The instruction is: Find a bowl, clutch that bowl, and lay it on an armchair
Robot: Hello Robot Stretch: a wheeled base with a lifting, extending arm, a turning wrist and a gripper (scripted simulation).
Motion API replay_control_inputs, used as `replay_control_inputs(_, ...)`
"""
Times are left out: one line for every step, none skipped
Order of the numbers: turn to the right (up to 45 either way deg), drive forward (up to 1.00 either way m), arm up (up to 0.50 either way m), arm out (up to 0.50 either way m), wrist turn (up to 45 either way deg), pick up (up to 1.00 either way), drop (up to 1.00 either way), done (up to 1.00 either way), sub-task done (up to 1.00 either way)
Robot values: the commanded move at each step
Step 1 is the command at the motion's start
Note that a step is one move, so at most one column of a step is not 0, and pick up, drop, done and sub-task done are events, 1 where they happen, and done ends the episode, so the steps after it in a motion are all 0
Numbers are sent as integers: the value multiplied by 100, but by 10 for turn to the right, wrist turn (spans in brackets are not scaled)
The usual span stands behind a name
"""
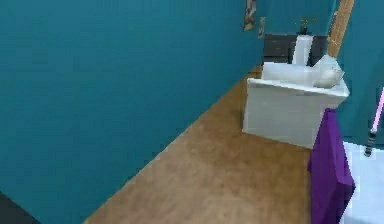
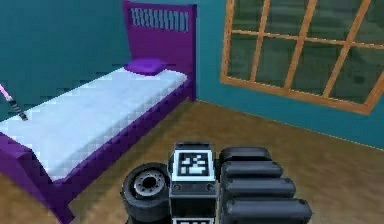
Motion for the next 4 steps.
replay_control_inputs(450, 0, 0, 0, 0, 0, 0, 0, 0)
replay_control_inputs(450, 0, 0, 0, 0, 0, 0, 0, 0)
replay_control_inputs(300, 0, 0, 0, 0, 0, 0, 0, 0)
replay_control_inputs(-450, 0, 0, 0, 0, 0, 0, 0, 0)
